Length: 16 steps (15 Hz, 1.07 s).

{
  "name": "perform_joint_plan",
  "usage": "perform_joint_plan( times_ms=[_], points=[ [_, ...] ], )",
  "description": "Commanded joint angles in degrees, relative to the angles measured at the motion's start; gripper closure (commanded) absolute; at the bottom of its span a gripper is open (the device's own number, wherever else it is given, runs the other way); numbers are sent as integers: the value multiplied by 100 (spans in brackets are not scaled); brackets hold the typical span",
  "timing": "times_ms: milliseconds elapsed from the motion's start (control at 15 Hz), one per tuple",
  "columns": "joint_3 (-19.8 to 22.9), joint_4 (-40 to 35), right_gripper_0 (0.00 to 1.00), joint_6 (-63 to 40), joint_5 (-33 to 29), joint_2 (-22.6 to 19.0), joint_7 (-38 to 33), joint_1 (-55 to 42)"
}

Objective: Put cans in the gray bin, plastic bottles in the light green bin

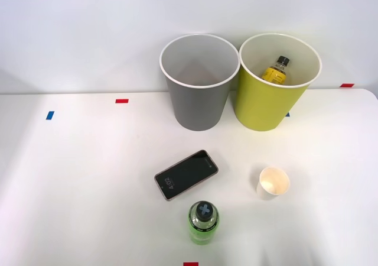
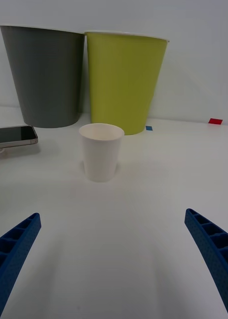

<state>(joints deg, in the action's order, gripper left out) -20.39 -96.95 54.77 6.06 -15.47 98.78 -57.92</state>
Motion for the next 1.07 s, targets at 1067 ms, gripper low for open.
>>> perform_joint_plan(
  times_ms=[1067],
  points=[
    [0, 0, 0, -2, 0, 1, 0, 0]
  ],
)
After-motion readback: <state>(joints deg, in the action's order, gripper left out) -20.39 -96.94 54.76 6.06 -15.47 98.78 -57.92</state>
